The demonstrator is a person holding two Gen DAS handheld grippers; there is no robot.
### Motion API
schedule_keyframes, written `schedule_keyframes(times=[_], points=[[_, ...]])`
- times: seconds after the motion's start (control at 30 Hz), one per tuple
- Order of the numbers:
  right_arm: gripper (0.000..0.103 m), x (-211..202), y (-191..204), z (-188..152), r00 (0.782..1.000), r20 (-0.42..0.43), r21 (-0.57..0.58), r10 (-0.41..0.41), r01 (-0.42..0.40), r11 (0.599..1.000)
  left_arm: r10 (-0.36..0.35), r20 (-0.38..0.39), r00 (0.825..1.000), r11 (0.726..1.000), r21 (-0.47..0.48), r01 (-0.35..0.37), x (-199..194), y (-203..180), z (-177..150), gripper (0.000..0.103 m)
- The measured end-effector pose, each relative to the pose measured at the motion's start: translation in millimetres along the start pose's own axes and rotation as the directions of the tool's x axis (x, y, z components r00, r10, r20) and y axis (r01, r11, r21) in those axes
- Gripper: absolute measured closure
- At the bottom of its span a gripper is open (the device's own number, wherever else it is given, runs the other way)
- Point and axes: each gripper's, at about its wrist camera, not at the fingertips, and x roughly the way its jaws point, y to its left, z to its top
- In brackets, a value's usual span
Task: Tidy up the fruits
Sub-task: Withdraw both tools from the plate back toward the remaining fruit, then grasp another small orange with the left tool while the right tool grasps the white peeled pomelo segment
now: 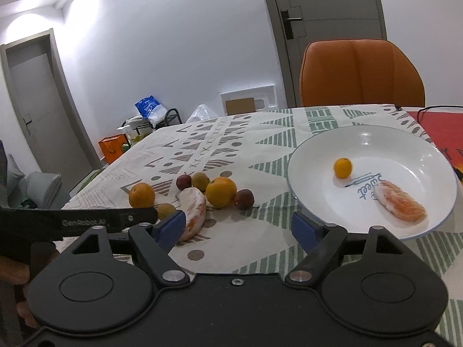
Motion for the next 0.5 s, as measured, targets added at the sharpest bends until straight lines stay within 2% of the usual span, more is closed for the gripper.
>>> schedule_keyframes(times=[0.07, 0.17, 0.23, 0.5], points=[[0.025, 2.3, 1.1, -0.1, 1.0, -0.005, -0.002, 0.005, -0.005, 1.0, -0.001, -0.017, 1.0, 1.0, -0.006, 0.001, 4.5, 1.0, -2.0, 0.055], [0.026, 6.2, 2.3, 0.1, 1.0, -0.014, -0.007, 0.012, -0.012, 1.0, -0.003, -0.038, 0.999, 1.0, -0.013, 0.002, 9.6, 3.4, -5.4, 0.065], [0.026, 9.1, 3.5, 0.2, 1.0, -0.021, -0.008, 0.019, -0.019, 1.0, -0.006, -0.051, 0.999, 1.0, -0.014, 0.005, 12.8, 5.2, -7.4, 0.079], [0.026, 24.3, 12.2, 1.1, 0.997, -0.047, -0.027, 0.059, -0.061, 0.998, 0.014, -0.032, 0.999, 0.999, -0.042, -0.015, 7.2, 16.4, -5.7, 0.08]])
